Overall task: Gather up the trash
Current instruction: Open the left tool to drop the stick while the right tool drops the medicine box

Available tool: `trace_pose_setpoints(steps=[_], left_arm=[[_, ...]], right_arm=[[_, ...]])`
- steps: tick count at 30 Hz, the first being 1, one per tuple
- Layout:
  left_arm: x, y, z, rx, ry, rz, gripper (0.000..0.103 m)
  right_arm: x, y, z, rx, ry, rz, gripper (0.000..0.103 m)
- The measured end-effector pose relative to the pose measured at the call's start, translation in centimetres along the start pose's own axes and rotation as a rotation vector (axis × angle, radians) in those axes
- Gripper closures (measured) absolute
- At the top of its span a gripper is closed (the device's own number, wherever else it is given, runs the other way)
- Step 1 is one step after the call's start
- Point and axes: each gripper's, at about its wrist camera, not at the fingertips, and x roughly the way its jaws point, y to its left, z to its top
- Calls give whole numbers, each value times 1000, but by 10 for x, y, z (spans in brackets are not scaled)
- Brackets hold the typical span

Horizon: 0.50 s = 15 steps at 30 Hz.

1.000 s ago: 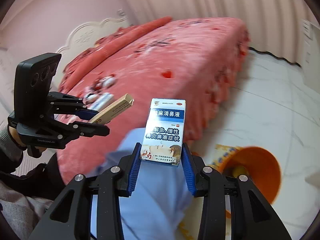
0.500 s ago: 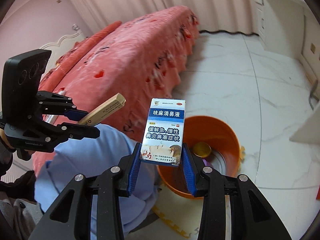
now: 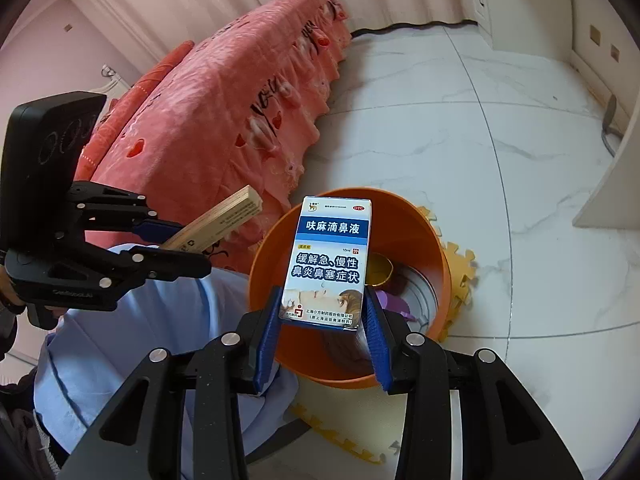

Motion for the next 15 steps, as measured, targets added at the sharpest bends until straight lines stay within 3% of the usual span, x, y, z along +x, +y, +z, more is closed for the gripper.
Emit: trace_pose_setpoints(steps=[7,8,10,15], left_arm=[[14,1,6,-6,19,20,72],[13,2,5,-11,18,26,60],[10,3,4,-23,6,29,52],[2,4,2,-25,2,44,52]], right_arm=[[11,-7,-1,15,17,-3,63],[13,-6,0,15,21,-2,63],[16,-5,1,10,25,-1,63],[24,3,3,-7,42,10,63]])
